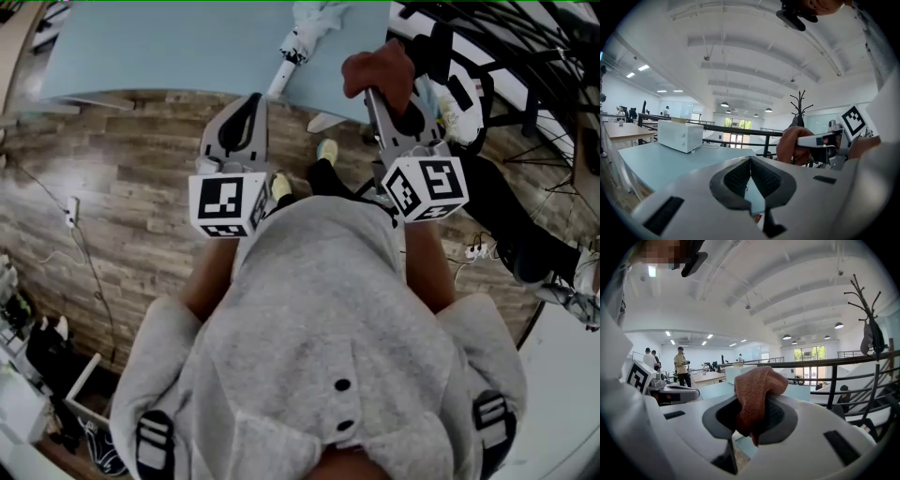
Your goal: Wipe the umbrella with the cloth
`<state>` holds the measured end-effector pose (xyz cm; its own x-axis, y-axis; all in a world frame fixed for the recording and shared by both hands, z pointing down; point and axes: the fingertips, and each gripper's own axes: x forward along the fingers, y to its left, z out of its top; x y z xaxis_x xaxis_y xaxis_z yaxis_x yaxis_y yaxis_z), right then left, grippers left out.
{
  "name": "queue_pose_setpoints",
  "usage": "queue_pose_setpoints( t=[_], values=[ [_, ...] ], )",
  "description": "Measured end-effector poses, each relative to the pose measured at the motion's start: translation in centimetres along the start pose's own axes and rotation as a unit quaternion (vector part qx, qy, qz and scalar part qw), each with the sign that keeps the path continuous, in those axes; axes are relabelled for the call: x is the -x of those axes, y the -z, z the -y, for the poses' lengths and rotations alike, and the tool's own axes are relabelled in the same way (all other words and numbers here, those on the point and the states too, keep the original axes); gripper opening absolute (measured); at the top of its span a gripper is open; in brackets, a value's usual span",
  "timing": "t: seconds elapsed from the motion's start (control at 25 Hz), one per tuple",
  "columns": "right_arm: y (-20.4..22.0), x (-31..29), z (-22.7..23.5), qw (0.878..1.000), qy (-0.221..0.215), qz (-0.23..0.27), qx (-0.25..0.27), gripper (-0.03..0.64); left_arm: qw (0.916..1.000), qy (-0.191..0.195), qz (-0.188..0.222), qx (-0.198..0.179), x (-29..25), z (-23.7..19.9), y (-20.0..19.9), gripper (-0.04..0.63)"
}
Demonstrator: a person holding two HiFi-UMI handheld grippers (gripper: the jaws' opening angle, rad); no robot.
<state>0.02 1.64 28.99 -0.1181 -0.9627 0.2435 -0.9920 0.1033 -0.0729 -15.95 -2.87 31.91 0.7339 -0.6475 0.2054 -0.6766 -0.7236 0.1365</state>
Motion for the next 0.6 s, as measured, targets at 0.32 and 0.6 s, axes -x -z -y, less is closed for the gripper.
queue_pose_setpoints(
  t=[0.32, 0.6],
  values=[
    [-1.4, -3.4, 3.9, 1.0, -0.02, 0.007, -0.003, 0.078, 0.9998, -0.015, -0.009, -0.008, -4.3, -0.1, -1.3, 0.017],
    [-2.0, -6.2, 8.0, 1.0, -0.021, 0.007, -0.006, 0.078, 0.9994, -0.028, -0.019, -0.009, -8.3, 0.3, -1.9, 0.017]
  ],
)
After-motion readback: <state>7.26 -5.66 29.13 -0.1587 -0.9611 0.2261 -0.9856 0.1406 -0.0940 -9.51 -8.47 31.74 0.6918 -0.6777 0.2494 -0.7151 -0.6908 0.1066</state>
